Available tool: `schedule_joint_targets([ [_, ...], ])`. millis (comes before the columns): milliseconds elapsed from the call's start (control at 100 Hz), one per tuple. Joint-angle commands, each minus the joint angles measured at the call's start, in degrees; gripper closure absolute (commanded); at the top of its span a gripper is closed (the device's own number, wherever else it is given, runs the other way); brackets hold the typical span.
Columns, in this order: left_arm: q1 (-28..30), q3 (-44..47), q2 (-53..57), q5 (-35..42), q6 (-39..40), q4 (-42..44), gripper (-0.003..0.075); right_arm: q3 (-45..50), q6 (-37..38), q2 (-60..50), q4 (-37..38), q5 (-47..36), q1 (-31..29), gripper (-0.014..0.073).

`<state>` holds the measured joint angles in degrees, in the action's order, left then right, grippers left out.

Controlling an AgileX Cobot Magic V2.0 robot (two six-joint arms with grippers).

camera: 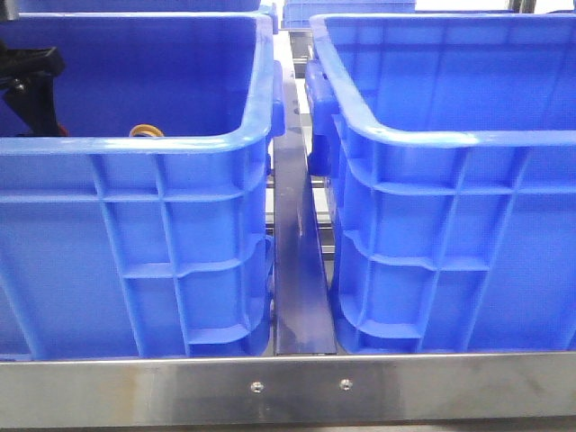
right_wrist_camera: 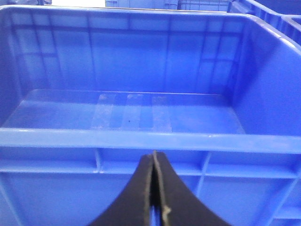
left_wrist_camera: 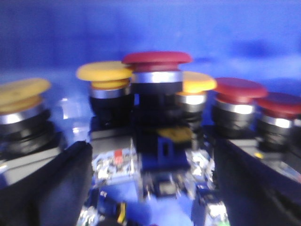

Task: Pick red and yellow buttons and place in box
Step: 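Grasp the red-capped button with the left gripper and lift it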

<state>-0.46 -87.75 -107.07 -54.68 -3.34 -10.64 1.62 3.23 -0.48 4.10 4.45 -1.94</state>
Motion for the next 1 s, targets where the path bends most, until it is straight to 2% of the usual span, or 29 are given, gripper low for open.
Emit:
schedule_joint_targets([
  [0,-0.37,-1.83,2.79,3.21,0.37,-1.37,0.028,0.26,-0.08,-1.26,0.71,-4.45,-0.22,0.0661],
  [100,-0.37,-1.83,2.79,3.24,0.25,-1.37,0.0381,0.26,-0.08,-1.26,0.71,-4.45,-0.22,0.0661],
  [300,-0.37,-1.83,3.0,2.96,-0.57,-1.37,0.0645,0.26,-0.08,-1.26,0.71,-4.45,-0.22,0.0661],
  [360,-0.37,-1.83,3.11,3.08,-1.59,-1.37,0.0682,0.26,-0.08,-1.26,0.71,-4.45,-0.22,0.0661],
  [490,-0.37,-0.65,4.77,3.53,-3.0,-1.37,0.0724,0.26,-0.08,-1.26,0.71,-4.45,-0.22,0.0661],
  [750,-0.37,10.74,15.44,13.29,-5.5,-3.4,0.0731,0.26,-0.08,-1.26,0.71,-4.45,-0.22,0.0661],
  [870,-0.47,15.87,20.62,15.86,-11.15,-9.77,0.0731,0.26,-0.08,-1.26,0.71,-4.45,-0.22,0.0661],
  [990,-0.47,18.96,24.52,13.92,-24.08,-21.97,0.0731,0.26,-0.08,-1.26,0.71,-4.45,-0.22,0.0661],
])
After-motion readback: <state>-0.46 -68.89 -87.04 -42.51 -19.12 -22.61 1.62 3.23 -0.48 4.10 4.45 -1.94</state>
